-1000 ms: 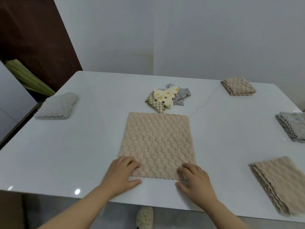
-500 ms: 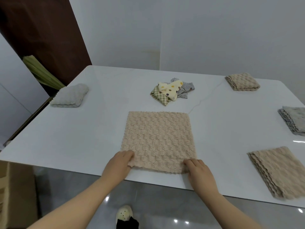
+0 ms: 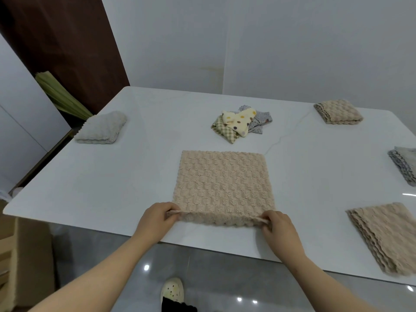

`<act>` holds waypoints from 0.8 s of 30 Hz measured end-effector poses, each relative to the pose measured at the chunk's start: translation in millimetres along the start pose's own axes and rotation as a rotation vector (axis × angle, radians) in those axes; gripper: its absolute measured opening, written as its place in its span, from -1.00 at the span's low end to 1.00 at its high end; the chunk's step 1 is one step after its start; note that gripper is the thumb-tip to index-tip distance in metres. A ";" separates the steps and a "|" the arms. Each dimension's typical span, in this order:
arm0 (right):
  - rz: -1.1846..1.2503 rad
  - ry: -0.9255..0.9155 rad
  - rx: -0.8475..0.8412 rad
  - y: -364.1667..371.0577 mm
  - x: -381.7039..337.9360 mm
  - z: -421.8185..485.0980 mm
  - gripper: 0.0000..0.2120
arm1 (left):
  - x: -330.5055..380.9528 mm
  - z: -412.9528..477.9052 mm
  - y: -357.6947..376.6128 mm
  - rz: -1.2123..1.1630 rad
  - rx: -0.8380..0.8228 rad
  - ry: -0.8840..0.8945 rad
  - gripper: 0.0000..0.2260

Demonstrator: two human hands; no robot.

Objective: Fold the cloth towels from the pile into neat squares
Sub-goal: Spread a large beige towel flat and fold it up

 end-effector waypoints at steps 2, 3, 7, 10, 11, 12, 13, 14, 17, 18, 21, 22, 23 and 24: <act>0.099 0.054 0.037 -5.0 3.9 2.4 -0.84 | 0.8 0.5 -5.4 -0.136 0.067 -0.037 -0.88; 0.124 0.067 0.066 -8.7 3.1 2.6 -0.86 | 2.0 1.6 -7.3 -0.204 0.095 -0.042 -0.89; 0.230 0.055 0.040 -18.9 -5.2 2.8 -0.84 | 5.9 10.4 -7.7 -0.243 0.066 -0.053 -0.89; 0.316 0.053 -0.091 -18.6 -10.9 -1.1 -0.87 | 5.9 13.3 -0.6 -0.046 -0.071 -0.060 -0.91; 0.329 0.056 -0.120 -16.9 -10.9 -1.9 -0.87 | 5.2 12.7 0.1 0.020 -0.084 -0.058 -0.91; 0.329 0.068 -0.135 -15.4 -9.8 -2.4 -0.86 | 4.7 11.9 -0.4 0.071 -0.085 -0.057 -0.90; 0.321 0.079 -0.138 -14.9 -8.6 -2.7 -0.84 | 3.9 11.2 -1.3 0.112 -0.087 -0.056 -0.89; 0.310 0.094 -0.140 -14.8 -7.8 -3.0 -0.83 | 3.3 10.5 -2.4 0.141 -0.095 -0.058 -0.89; 0.277 0.115 -0.138 -15.0 -7.8 -2.3 -0.83 | 2.2 10.4 -4.9 0.140 -0.141 -0.062 -0.93; 0.274 0.115 -0.125 -16.3 -9.4 -2.3 -0.84 | 2.8 10.9 -5.2 0.119 -0.147 -0.057 -0.93; 0.330 0.086 -0.047 -23.4 -14.5 -0.3 -0.86 | 5.5 13.2 -8.8 -0.018 -0.067 -0.069 -0.94; 0.368 0.078 -0.031 -25.9 -15.7 1.3 -0.86 | 6.3 14.4 -11.1 -0.081 -0.016 -0.084 -0.93; 0.406 0.072 -0.028 -27.7 -16.5 3.1 -0.86 | 6.6 15.5 -13.2 -0.145 0.026 -0.101 -0.92; 0.433 0.073 -0.039 -28.5 -16.3 5.2 -0.86 | 6.7 16.7 -14.4 -0.204 0.048 -0.119 -0.91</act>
Point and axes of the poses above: each hand's wrist, its own z-axis towards the middle knuckle, its own y-axis out of the palm, x = y × z, the point moved 3 cm from there along z, towards the middle knuckle, and after that the axes turned 13 degrees about -x, right-handed, at the moved point
